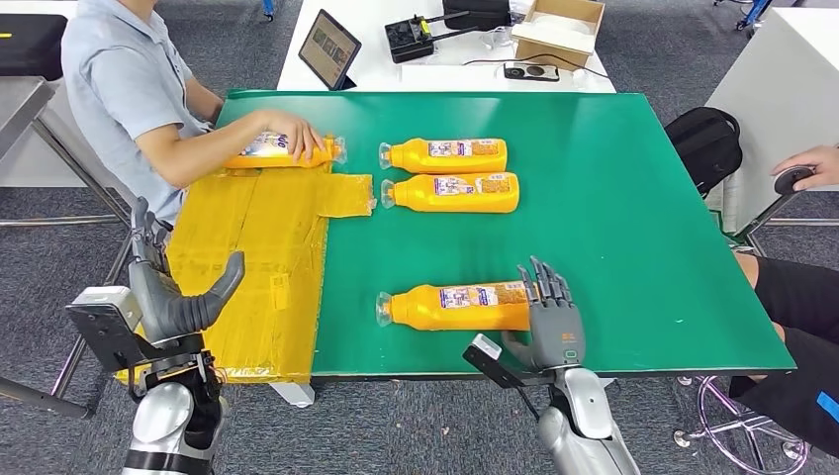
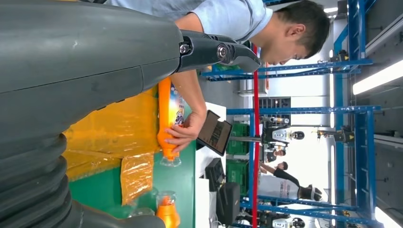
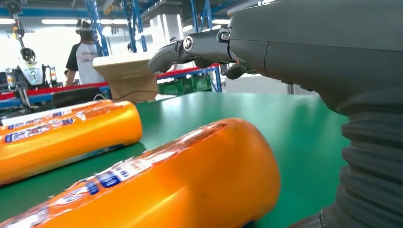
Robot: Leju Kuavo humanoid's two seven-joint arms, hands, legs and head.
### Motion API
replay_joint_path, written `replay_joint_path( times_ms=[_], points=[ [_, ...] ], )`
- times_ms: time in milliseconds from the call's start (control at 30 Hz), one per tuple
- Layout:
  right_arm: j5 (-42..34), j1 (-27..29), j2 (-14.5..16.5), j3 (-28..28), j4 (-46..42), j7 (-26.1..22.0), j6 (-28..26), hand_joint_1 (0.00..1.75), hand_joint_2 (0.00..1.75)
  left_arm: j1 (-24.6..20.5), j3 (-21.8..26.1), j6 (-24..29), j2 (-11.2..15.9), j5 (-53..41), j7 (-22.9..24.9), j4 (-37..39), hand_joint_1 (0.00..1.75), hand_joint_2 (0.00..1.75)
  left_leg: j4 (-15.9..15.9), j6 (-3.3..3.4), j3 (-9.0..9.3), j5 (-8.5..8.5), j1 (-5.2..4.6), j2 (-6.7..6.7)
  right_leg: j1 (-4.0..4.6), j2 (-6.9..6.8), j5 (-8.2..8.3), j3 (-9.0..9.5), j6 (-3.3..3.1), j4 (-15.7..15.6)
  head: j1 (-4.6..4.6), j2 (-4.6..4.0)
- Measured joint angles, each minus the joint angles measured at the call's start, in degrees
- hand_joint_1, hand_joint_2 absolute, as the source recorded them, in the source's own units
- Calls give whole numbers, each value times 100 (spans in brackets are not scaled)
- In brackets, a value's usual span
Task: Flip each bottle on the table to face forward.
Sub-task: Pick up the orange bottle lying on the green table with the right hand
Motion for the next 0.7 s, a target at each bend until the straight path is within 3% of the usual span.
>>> replay_joint_path(
  times_ms=[300, 700],
  points=[
    [-219, -349, 15, 97, 622, 156, 554, 0, 175, -60, -71, -222, 7, 6, 310, 230, 0, 175, 0, 0, 0, 0, 0, 1, 0, 0, 0, 1, 0, 0, -1, 0],
    [7, -959, 10, 476, 1374, 158, 800, 0, 175, -185, -70, -619, 7, 411, 726, 668, 0, 175, 0, 1, 14, 1, 0, 4, 0, 2, 6, 8, -7, 0, 0, 0]
  ],
)
